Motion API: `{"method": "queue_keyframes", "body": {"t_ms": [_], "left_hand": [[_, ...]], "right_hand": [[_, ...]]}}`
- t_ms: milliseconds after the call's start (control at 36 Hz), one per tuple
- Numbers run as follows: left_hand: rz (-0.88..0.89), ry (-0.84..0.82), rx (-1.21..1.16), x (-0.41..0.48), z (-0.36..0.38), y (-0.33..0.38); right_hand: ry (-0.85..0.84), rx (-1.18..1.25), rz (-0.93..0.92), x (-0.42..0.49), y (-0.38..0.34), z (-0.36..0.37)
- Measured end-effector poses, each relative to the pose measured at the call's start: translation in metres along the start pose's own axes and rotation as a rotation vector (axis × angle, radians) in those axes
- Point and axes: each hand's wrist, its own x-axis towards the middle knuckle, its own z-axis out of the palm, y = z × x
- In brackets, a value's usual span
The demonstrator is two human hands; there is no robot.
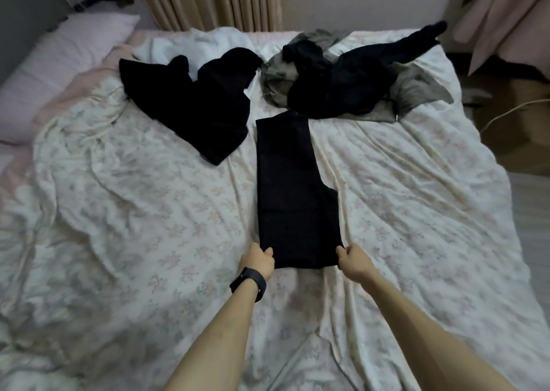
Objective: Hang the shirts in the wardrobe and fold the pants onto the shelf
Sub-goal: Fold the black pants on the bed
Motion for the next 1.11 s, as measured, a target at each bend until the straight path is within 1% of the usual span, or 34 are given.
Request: {"method": "queue_keyframes", "body": {"t_ms": [83, 222, 306, 361, 444, 500, 556, 639, 694, 750, 806, 889, 1028, 1111], "left_hand": [[0.013, -0.005, 0.043, -0.024, -0.011, 0.001], [0.045, 0.002, 0.052, -0.079, -0.024, -0.008], [0.040, 0.014, 0.014, -0.123, -0.022, -0.021], [0.046, 0.031, -0.010, -0.147, -0.018, -0.034], [0.111, 0.045, -0.061, -0.195, -0.013, -0.060], [0.163, 0.027, -0.086, -0.216, -0.007, -0.077], [0.177, -0.001, -0.111, -0.242, -0.004, -0.094], [0.191, -0.060, -0.175, -0.271, 0.005, -0.118], [0.184, -0.134, -0.246, -0.283, 0.007, -0.131], [0.149, -0.222, -0.278, -0.291, 0.004, -0.143], [0.098, -0.312, -0.313, -0.297, 0.000, -0.155], [0.051, -0.359, -0.387, -0.296, -0.013, -0.159], [0.180, -0.328, -0.329, -0.272, -0.040, -0.131], [0.283, -0.170, -0.317, -0.244, -0.048, -0.108]], "right_hand": [[0.000, 0.125, 0.015, -0.030, -0.005, -0.012], [0.047, 0.081, -0.022, -0.093, -0.002, -0.033], [0.076, 0.093, -0.042, -0.142, 0.006, -0.045], [0.071, 0.103, -0.072, -0.170, 0.015, -0.048], [0.057, 0.144, -0.124, -0.223, 0.038, -0.049], [0.068, 0.163, -0.162, -0.247, 0.055, -0.045], [0.080, 0.202, -0.178, -0.272, 0.076, -0.039], [0.069, 0.264, -0.151, -0.302, 0.109, -0.025], [0.045, 0.268, -0.120, -0.316, 0.128, -0.016], [-0.009, 0.315, -0.088, -0.326, 0.142, -0.012], [-0.078, 0.424, -0.049, -0.332, 0.149, -0.011], [-0.112, 0.556, -0.031, -0.330, 0.143, -0.016], [-0.144, 0.723, -0.060, -0.304, 0.094, -0.044], [-0.128, 0.613, -0.166, -0.277, 0.066, -0.054]]}}
